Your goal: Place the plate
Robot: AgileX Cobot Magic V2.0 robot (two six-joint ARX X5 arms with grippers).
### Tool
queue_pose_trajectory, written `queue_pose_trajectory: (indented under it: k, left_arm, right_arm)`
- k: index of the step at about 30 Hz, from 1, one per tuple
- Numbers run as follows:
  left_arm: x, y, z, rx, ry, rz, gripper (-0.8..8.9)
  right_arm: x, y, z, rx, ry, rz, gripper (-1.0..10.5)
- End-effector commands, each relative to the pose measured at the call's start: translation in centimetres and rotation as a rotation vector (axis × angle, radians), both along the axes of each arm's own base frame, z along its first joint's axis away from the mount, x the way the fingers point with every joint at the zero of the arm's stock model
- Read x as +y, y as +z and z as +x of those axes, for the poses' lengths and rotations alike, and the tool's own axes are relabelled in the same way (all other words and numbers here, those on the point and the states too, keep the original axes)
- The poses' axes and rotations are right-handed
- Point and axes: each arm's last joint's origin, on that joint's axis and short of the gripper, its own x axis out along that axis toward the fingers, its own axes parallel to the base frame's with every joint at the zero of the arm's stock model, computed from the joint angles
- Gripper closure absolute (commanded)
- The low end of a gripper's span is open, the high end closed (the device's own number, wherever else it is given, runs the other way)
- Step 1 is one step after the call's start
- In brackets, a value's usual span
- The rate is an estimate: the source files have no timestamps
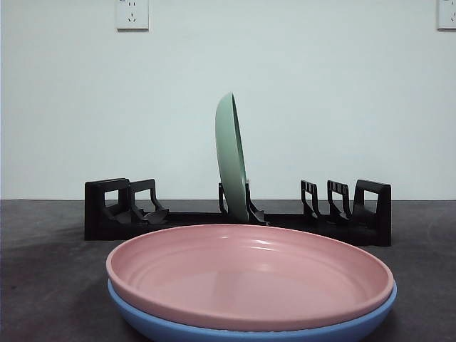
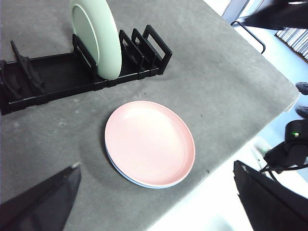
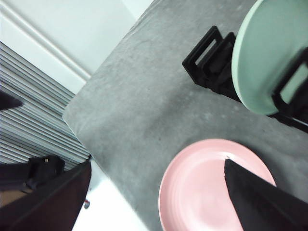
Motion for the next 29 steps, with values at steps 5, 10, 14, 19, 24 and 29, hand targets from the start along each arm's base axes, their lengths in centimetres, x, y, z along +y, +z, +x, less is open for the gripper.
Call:
queue_pose_trajectory:
  k: [5,10,14,19,24,29]
  left_arm:
    - [1.1,1.9,-1.4,-0.044,-0.017,-0.007,3.27]
    - [1.6,2.2,-1.9,-0.048,-0.020,-0.002,3.27]
    - [1.8,2.1,-2.1,-0.051,-0.020,-0.004,3.27]
    - [1.9,2.1,-2.2,-0.054,-0.020,-0.007,3.27]
    - [1.8,2.1,-2.2,-0.058,-0.020,-0.008,3.27]
    - [1.8,2.2,-2.2,-0.057,-0.020,-0.009,3.27]
  right_arm:
    - [2.8,-0.5,6.3,0.084,0.024,0.001,5.1]
    - [4.9,-1.0,11.0,0.116,0.040,-0.026,5.1]
    - [6.3,-1.4,14.2,0.136,0.049,-0.035,5.1]
    - [7.7,-2.4,17.6,0.151,0.046,-0.046,5.1]
    - [8.6,-3.7,20.0,0.162,0.028,-0.060,5.1]
    - [9.1,-5.2,21.4,0.169,0.028,-0.060,5.1]
